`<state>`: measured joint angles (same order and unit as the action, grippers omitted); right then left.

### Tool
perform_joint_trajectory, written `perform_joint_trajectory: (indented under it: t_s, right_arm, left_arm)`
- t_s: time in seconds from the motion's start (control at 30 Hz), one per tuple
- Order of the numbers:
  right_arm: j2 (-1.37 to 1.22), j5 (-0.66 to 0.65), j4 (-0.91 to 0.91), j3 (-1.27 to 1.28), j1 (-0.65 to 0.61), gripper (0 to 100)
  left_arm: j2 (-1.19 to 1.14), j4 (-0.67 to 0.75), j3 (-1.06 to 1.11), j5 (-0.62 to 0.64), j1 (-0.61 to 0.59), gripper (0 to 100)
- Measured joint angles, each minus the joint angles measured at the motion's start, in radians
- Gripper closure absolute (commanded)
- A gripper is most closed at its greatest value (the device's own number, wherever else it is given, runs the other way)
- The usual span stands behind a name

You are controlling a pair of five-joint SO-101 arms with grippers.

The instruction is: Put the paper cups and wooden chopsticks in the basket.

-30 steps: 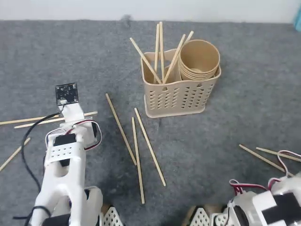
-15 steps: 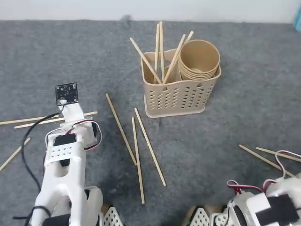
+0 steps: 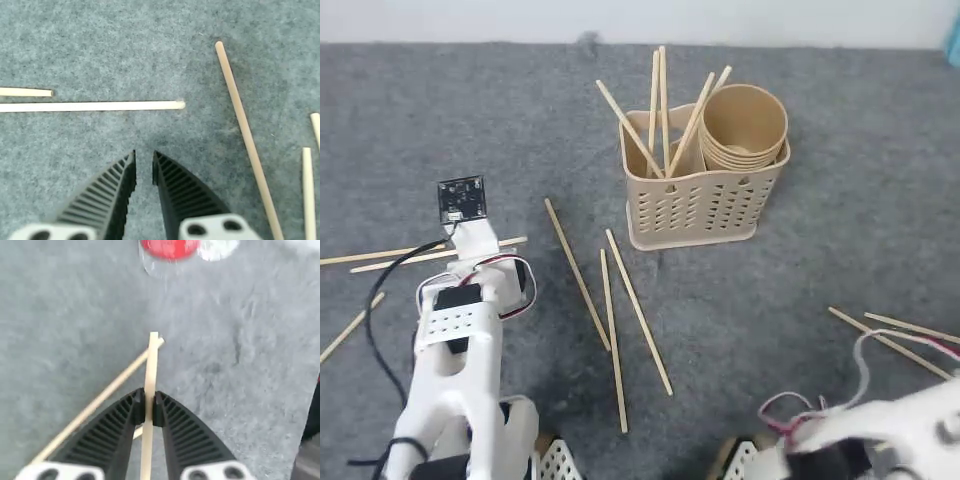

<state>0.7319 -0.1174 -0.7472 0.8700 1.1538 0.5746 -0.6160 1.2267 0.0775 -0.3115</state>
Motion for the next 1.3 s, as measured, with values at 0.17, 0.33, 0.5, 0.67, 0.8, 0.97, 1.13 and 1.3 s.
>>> perform_joint_trajectory:
  t_s: [0.17,0.33,0.5,0.67,0.8,0.97,1.13,1.3]
  right_arm:
    - [0.284,0.032,-0.124,0.0,-0.086,99.2]
    - [0.552,0.169,-0.124,0.0,-0.23,99.2]
    - [0.776,0.273,-0.008,0.0,-0.445,99.2]
    - [0.875,0.367,0.187,-0.006,-0.661,99.2]
    - [0.898,0.433,0.356,-0.006,-0.835,99.2]
    - [0.862,0.442,0.601,-0.011,-1.076,99.2]
    - [0.692,0.422,0.813,-0.057,-1.28,99.2]
    - [0.442,0.334,0.85,-0.17,-1.418,99.1]
  left_arm:
    - [0.0,0.0,0.0,0.0,0.0,95]
    - [0.0,0.0,0.0,0.0,0.0,95]
    - [0.0,0.0,0.0,0.0,0.0,95]
    - [0.0,0.0,0.0,0.0,0.0,95]
    - [0.0,0.0,0.0,0.0,0.0,95]
    - [0.0,0.0,0.0,0.0,0.0,95]
    - [0.0,0.0,0.0,0.0,0.0,95]
    - [0.0,0.0,0.0,-0.003,0.0,95]
